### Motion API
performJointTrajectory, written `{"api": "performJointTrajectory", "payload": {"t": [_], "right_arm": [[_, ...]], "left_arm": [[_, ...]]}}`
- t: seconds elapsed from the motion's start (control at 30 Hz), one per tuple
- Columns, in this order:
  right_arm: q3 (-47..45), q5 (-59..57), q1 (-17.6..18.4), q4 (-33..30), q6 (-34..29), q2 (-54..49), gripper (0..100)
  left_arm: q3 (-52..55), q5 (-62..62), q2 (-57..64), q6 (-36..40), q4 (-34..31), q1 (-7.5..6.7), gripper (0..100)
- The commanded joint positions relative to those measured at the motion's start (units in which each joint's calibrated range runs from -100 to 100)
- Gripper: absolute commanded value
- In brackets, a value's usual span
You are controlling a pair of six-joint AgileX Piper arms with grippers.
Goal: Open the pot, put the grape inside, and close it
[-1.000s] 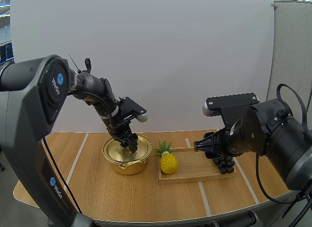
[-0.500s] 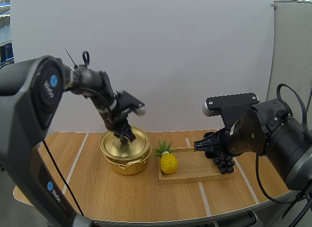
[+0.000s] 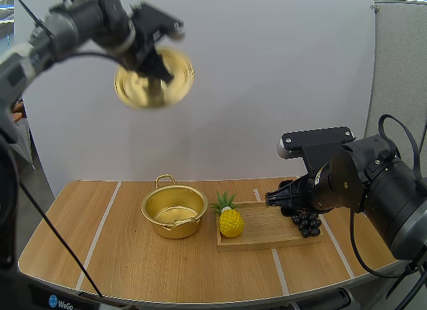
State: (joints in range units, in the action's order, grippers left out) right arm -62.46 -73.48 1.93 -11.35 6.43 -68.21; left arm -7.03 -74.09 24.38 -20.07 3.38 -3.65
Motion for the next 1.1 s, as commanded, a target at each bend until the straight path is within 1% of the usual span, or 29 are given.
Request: {"api": "performJointTrajectory", "payload": {"t": [0.0, 0.17, 0.23, 0.33, 0.37, 0.4, 0.57, 0.93, 1.07], "right_arm": [[0.6, 1.0, 0.1, -0.3, 0.3, -0.2, 100], [0.6, 1.0, 0.1, -0.4, 0.1, -0.2, 100], [0.6, -0.1, 0.1, -3.6, -3.1, -0.2, 100], [0.6, -1.4, 0.1, -14.3, -11.6, 0.7, 100], [0.6, -1.8, 0.1, -16.4, -13.3, 1.4, 100], [0.6, -1.8, 0.1, -17.2, -13.7, 1.9, 100], [0.6, -0.5, 0.1, -17.4, -14.4, 8.6, 100], [0.6, 9.0, -0.1, -20.3, -15.9, 20.3, 100], [1.7, 12.8, -2.8, -20.3, -15.0, 24.8, 100]], "left_arm": [[-10.0, 1.4, 0.8, 5.4, -2.6, -0.19, 0], [-20.5, 6.4, 0.8, 10.1, -3.4, -0.19, 0], [-23.0, 7.7, 0.8, 10.9, -3.4, -0.19, 0], [-24.5, 11.3, 0.8, 11.0, -3.4, -0.19, 0], [-24.5, 12.7, 0.8, 11.0, -3.4, -0.19, 0], [-24.5, 13.8, 0.8, 11.0, -3.4, -0.19, 0], [-24.5, 15.8, 0.8, 11.0, -3.4, -0.19, 0], [-24.5, 15.8, 0.8, 11.0, -3.4, -0.19, 0], [-24.5, 15.8, 0.8, 11.0, -3.4, -0.19, 0]]}}
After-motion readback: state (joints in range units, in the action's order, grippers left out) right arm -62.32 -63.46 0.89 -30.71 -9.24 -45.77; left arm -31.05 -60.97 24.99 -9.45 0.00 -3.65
